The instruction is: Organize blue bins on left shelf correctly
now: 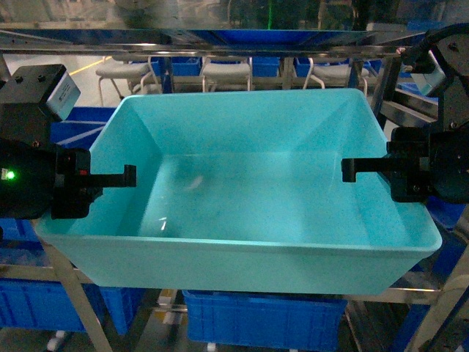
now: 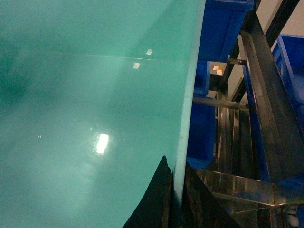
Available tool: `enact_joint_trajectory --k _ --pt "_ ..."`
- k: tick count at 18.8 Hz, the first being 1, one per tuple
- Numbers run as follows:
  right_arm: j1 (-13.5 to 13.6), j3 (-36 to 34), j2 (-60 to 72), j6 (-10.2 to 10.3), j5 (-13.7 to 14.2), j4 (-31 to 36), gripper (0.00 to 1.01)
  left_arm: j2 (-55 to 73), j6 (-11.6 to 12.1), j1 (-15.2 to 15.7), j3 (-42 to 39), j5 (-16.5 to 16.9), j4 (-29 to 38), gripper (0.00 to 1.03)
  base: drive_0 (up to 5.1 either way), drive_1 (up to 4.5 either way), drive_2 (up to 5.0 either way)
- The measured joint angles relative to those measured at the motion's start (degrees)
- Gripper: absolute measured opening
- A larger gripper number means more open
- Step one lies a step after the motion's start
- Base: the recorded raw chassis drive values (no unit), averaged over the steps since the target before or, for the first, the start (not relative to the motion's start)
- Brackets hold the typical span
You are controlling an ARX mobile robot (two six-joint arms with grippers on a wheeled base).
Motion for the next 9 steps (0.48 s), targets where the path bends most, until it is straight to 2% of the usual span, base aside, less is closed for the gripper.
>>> enact_joint_trajectory --k 4,9 --pt "-0.26 0.00 0.00 -0.02 -0.02 0.15 0.02 0.00 0.00 -0.09 0.00 0.02 0.04 0.02 -4.3 4.32 0.2" --pt "-0.26 0.00 0.00 -0.02 -0.04 -0.11 0.02 0.02 0.00 -0.09 0.00 0.07 -0.13 0.02 0.0 0.00 0.0"
